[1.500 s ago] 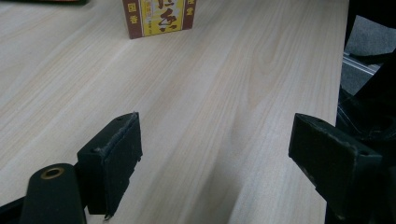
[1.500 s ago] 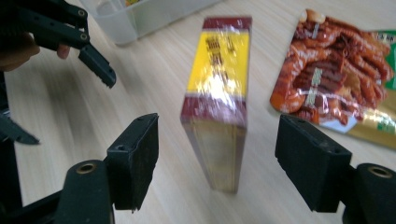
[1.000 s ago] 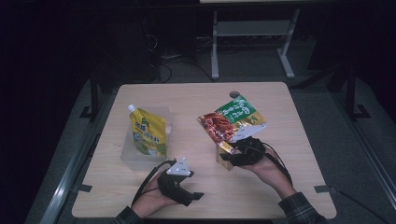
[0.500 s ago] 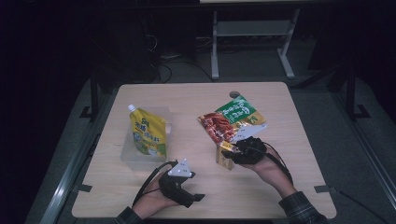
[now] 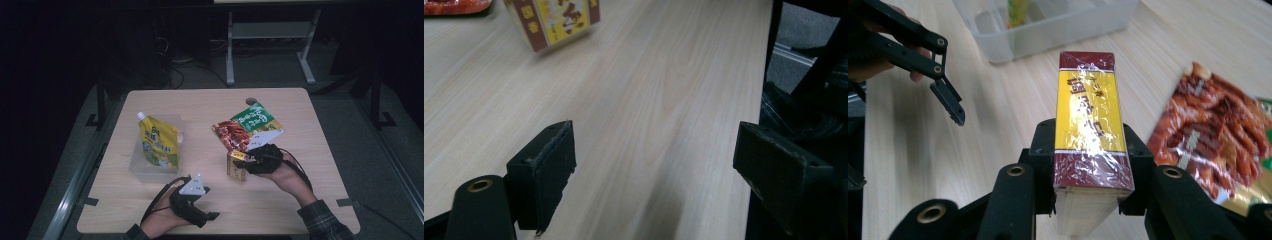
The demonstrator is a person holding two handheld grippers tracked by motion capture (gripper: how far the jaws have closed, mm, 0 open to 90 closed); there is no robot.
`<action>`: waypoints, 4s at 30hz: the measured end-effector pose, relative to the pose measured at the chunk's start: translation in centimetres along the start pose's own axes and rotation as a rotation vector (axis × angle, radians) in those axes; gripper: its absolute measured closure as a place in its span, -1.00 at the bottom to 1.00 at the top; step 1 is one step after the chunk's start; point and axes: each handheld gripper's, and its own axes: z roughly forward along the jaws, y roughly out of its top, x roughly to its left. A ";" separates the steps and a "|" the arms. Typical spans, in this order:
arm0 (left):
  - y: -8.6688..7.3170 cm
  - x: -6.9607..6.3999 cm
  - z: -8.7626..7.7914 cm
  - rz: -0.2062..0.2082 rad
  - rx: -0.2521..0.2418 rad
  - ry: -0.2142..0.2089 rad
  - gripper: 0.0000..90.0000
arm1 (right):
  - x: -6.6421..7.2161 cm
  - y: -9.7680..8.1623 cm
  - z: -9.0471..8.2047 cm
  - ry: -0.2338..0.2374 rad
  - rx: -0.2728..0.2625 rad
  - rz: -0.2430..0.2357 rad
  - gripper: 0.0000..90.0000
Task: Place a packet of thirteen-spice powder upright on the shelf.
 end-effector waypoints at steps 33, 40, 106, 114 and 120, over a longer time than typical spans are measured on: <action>-0.6 -1.0 -0.1 0.069 0.015 -0.057 -0.63 | 1.6 8.8 2.2 0.172 -0.077 -0.203 0.48; -0.6 -1.0 -0.1 0.062 0.011 -0.058 -0.63 | 1.9 10.4 2.8 0.207 -0.095 -0.224 0.48; -0.7 -0.9 -0.1 0.076 0.035 -0.063 -0.63 | 8.1 14.5 17.0 0.299 -0.054 -0.246 0.45; -0.7 -0.9 -0.1 0.071 0.033 -0.066 -0.63 | 8.0 14.4 16.5 0.302 -0.070 -0.233 0.35; -0.8 -0.8 -0.1 0.073 0.030 -0.064 -0.63 | 7.9 14.6 15.3 0.299 -0.091 -0.223 0.21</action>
